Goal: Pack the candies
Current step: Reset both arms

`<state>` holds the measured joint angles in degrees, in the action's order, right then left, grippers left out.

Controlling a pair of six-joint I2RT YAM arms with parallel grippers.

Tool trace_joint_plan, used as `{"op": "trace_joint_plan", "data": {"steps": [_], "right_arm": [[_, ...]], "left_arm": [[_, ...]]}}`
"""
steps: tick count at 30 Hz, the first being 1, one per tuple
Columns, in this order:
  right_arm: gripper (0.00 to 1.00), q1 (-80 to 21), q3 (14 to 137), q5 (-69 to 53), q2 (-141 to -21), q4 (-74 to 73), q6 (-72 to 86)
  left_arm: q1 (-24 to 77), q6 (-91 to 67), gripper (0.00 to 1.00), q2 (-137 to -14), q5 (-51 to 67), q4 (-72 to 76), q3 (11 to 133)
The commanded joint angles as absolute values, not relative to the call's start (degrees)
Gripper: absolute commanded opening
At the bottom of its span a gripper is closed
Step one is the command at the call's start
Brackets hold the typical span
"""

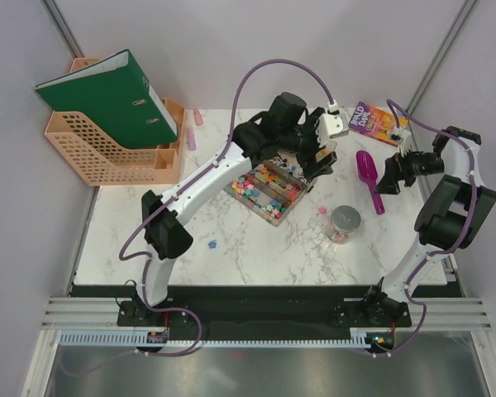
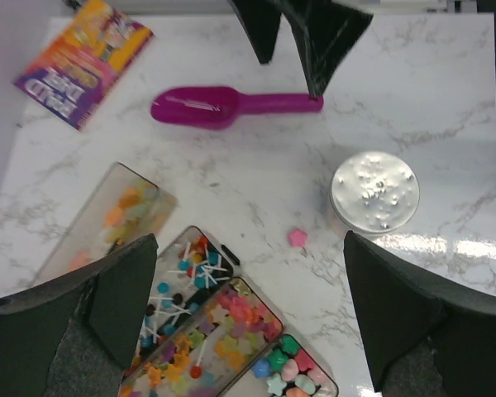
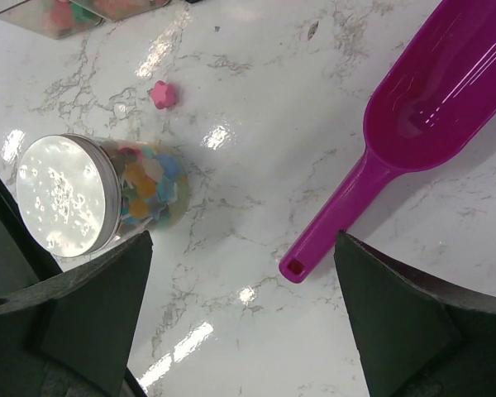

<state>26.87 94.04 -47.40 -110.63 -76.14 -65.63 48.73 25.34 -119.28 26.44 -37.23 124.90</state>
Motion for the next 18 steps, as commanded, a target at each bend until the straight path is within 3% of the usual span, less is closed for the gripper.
{"op": "trace_joint_plan", "data": {"steps": [1, 8, 9, 12, 18], "right_arm": [[0.98, 27.1, 96.2, -50.3, -109.9, -76.5, -63.1], [0.98, 27.8, 92.5, -46.3, -105.7, -69.6, -52.9], [0.98, 27.9, 91.5, -43.4, -104.6, -60.1, -40.9], [0.98, 27.8, 85.1, -30.5, -98.0, -40.4, -25.8], [0.98, 26.9, 64.3, -13.2, -76.9, -0.9, -16.4]], "left_arm": [[49.6, 26.5, 1.0, -115.1, 23.3, -38.7, 130.3], [45.3, 27.1, 1.0, -105.3, 6.3, -34.3, 122.4], [44.1, 25.7, 1.0, -104.2, 2.2, -33.7, 119.6], [37.9, 18.0, 1.0, -99.9, -2.5, -30.2, 115.2], [29.0, 14.8, 1.0, -94.3, -16.2, -23.7, 107.8]]}}
